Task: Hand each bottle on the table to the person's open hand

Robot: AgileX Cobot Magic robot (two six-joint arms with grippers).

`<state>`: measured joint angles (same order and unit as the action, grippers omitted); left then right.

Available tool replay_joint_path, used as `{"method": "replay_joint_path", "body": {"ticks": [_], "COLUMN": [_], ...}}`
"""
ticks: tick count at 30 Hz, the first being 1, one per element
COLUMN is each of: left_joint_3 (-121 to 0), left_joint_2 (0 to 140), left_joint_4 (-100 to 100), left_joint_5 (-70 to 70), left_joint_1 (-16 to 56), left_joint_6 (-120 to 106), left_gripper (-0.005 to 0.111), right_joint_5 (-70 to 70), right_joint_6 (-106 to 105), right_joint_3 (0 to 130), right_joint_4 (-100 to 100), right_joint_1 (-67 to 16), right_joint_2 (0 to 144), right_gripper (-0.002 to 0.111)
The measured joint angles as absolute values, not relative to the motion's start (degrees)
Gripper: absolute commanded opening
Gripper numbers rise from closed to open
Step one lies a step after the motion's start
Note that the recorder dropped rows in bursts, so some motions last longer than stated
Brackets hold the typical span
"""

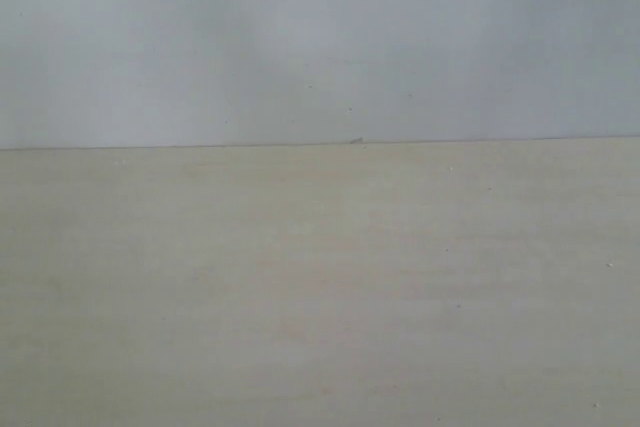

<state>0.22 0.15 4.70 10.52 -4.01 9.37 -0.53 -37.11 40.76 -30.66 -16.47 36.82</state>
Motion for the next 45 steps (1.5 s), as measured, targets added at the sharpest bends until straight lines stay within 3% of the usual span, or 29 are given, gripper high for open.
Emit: {"method": "replay_joint_path", "body": {"ticks": [8, 13, 17, 23, 27, 29, 36, 45], "left_joint_3": [0.2, 0.2, 0.2, 0.2, 0.2, 0.2, 0.2, 0.2], "left_joint_2": [0.2, 0.2, 0.2, 0.2, 0.2, 0.2, 0.2, 0.2], "left_joint_4": [4.7, 4.7, 4.7, 4.7, 4.7, 4.7, 4.7, 4.7], "left_joint_5": [10.5, 10.5, 10.5, 10.5, 10.5, 10.5, 10.5, 10.5], "left_joint_1": [-4.0, -4.0, -4.0, -4.0, -4.0, -4.0, -4.0, -4.0], "left_joint_6": [9.4, 9.4, 9.4, 9.4, 9.4, 9.4, 9.4, 9.4], "left_gripper": [0.004, 0.004, 0.004, 0.004, 0.004, 0.004, 0.004, 0.004], "right_joint_5": [-3.5, -5.6, -5.6, -4.8, 0.3, 0.3, -1.3, -1.4], "right_joint_6": [-30.9, -29.9, -28.4, -22.5, 7.6, 12.5, -0.4, -1.4], "right_joint_3": [39.0, 25.0, 12.3, 4.7, 0.4, 0.3, 0.2, 0.1], "right_joint_4": [-33.9, -33.2, -33.2, -31.8, -2.4, 2.8, -7.7, -9.6], "right_joint_1": [-2.9, 3.8, 4.7, 4.7, 4.7, 4.7, 4.7, 4.7], "right_joint_2": [23.1, 11.3, 6.8, 6.5, 6.5, 6.5, 6.5, 6.5], "right_gripper": [0.000, 0.000, 0.000, 0.000, 0.000, 0.000, 0.000, 0.000]}}
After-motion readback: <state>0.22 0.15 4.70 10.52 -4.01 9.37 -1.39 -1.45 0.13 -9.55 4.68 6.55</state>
